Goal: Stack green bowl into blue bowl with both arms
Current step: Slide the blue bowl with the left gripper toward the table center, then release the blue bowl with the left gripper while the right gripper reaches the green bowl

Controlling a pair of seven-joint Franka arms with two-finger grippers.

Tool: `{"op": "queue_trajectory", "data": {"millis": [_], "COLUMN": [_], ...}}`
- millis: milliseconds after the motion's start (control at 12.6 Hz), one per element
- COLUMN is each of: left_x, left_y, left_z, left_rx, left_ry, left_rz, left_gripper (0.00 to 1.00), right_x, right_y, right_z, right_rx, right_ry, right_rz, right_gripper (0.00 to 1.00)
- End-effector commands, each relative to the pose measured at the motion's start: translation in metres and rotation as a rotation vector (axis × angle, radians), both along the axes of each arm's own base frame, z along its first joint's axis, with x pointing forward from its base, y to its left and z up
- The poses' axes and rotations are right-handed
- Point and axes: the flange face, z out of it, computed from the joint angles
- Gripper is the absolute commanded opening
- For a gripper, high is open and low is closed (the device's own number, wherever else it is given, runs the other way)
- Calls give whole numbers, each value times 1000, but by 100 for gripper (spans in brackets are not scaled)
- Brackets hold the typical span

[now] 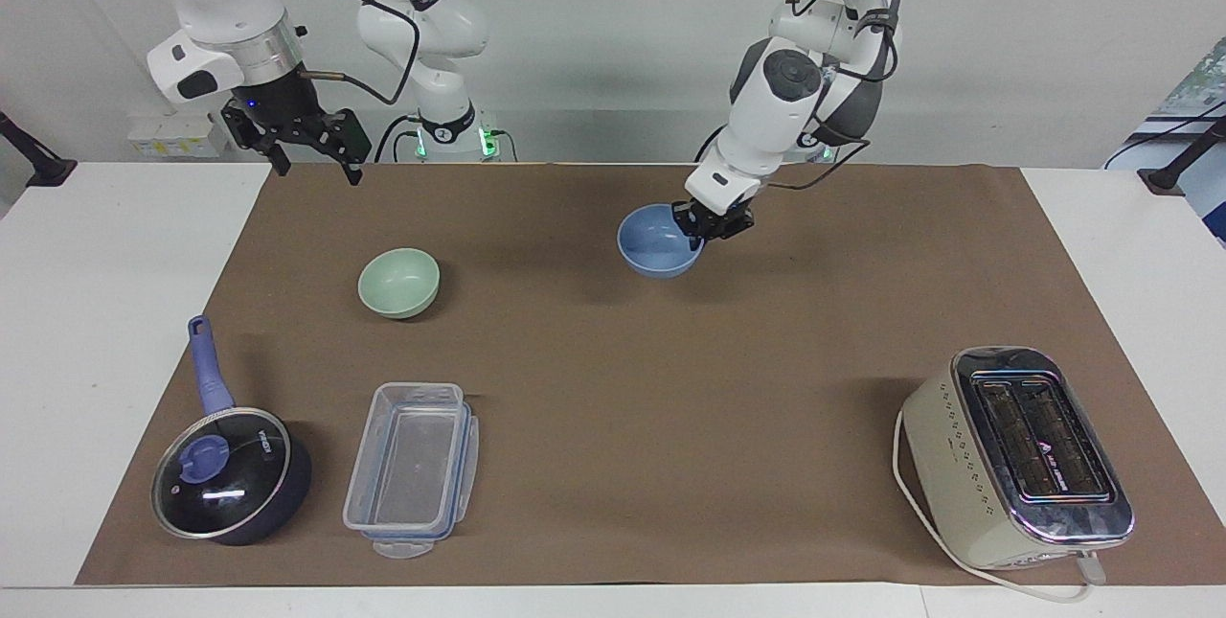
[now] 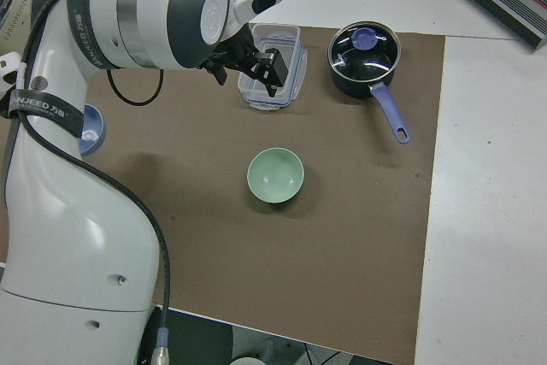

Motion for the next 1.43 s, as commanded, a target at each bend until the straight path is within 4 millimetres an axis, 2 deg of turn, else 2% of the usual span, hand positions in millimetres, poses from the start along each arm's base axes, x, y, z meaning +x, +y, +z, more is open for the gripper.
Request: {"op": "queue_trajectory", "data": {"millis": [0, 80, 159, 239, 319, 398, 478, 637, 876, 1115, 1274, 1354], "left_x": [-19, -30, -36, -45, -48, -48, -44, -30, 18, 71, 101, 111], "left_y": [-14, -21, -20, -25, -26, -26, -26, -15, 20, 91, 153, 177], "left_z": [-32, -52, -67, -76, -79, -86, -82, -70, -37, 6, 28, 45], "left_rx": [-7, -6, -18, -19, -17, -9, -11, -15, -3, 13, 29, 31], "left_ry": [0, 3, -8, -13, -12, 0, 1, -3, 8, 20, 8, -3], "left_rz": [7, 5, 24, 13, 8, 9, 13, 25, 70, 43, 37, 18], "left_gripper": [0, 0, 0, 0, 24, 73, 100, 100, 100, 100, 100, 100], "right_x": [2, 1, 0, 1, 0, -2, -3, -5, -10, -24, -32, -35], "right_y": [-4, -5, -4, -4, -4, -4, -4, -14, -17, -26, -36, -43], "right_z": [1, -1, -3, -5, -9, -10, -13, -31, -65, -123, -154, -174], "right_rx": [20, 20, 19, 18, 17, 16, 16, 16, 18, 24, 28, 29], "right_ry": [-1, 2, -2, -28, -50, -62, -54, -18, 32, 64, 71, 67], "right_rz": [7, 7, 11, 16, 16, 18, 21, 16, 25, 106, 122, 124], "right_gripper": [100, 100, 100, 100, 100, 100, 100, 100, 100, 100, 100, 100]}}
